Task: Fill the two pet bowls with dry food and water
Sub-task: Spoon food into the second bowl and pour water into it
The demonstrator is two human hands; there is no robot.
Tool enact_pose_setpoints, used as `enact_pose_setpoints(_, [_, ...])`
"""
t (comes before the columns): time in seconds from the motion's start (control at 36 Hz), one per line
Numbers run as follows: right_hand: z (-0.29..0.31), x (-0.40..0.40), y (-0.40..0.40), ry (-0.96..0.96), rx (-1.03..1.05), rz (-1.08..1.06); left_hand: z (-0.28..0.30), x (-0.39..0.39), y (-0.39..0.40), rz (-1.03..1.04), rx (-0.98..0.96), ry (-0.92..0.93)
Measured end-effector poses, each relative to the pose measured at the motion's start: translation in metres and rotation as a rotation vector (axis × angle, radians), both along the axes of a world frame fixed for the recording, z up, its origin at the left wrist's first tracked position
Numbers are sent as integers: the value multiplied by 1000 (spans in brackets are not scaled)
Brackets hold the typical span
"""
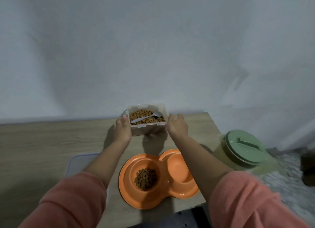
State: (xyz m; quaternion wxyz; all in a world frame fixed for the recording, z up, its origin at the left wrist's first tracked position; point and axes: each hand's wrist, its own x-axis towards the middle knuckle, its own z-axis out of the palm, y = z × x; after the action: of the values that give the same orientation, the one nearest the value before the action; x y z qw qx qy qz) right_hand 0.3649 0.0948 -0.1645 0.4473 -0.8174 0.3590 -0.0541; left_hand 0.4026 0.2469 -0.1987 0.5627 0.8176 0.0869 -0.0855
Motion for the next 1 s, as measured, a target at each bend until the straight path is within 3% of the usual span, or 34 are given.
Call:
enact_pose_setpoints(0.31, [62, -68, -19, -165, -224, 218, 38, -64, -11, -41, 46, -156])
enact_pose_setpoints(0.67, [70, -180, -119, -147, -485, 316, 13, -195, -77, -69, 277, -403])
enact_pose_setpoints(0.83, [49, -217, -168, -5, -489, 241, -33, -248, -91, -90, 357, -314])
enact_pose_setpoints(1.0, [30, -237, -191, -51, -240, 246, -65, -273, -87, -111, 471, -146])
